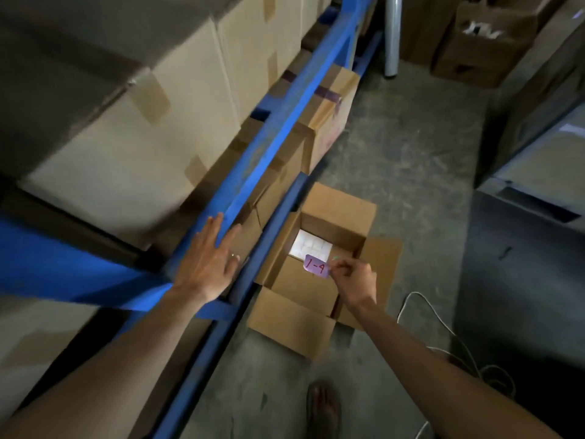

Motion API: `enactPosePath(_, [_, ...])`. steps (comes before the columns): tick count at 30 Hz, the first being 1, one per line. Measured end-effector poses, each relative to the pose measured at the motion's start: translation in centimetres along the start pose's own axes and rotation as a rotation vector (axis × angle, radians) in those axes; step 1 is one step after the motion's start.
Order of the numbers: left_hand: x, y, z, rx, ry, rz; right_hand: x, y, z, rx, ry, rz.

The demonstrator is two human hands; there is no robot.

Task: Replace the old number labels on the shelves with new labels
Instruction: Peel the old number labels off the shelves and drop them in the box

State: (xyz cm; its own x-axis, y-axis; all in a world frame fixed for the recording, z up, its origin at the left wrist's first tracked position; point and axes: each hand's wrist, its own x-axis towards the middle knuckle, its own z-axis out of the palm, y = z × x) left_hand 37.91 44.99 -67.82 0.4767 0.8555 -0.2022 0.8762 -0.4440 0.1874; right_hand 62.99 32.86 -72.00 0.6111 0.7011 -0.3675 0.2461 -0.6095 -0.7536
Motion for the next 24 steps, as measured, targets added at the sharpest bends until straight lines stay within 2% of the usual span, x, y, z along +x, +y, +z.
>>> enactPosePath(8, [3.8, -1.2, 2.8, 0.323, 0.122, 0.004, 6.9, 3.9, 3.8, -0.06, -0.034, 0.077])
enactPosePath(12, [4.0, -1.3, 3.2, 0.352, 0.147, 0.004, 9.1, 4.0, 6.1, -0.234, -0.091, 0.106])
enactPosePath(18, [4.0, -1.3, 3.6, 0.382, 0.18, -0.002, 11.3, 4.0, 8.0, -0.521, -0.135, 0.025])
enactPosePath(24, [4.0, -1.3, 3.8, 0.384, 0.206, -0.001, 12.6, 4.8, 8.6, -0.619, -0.167, -0.045])
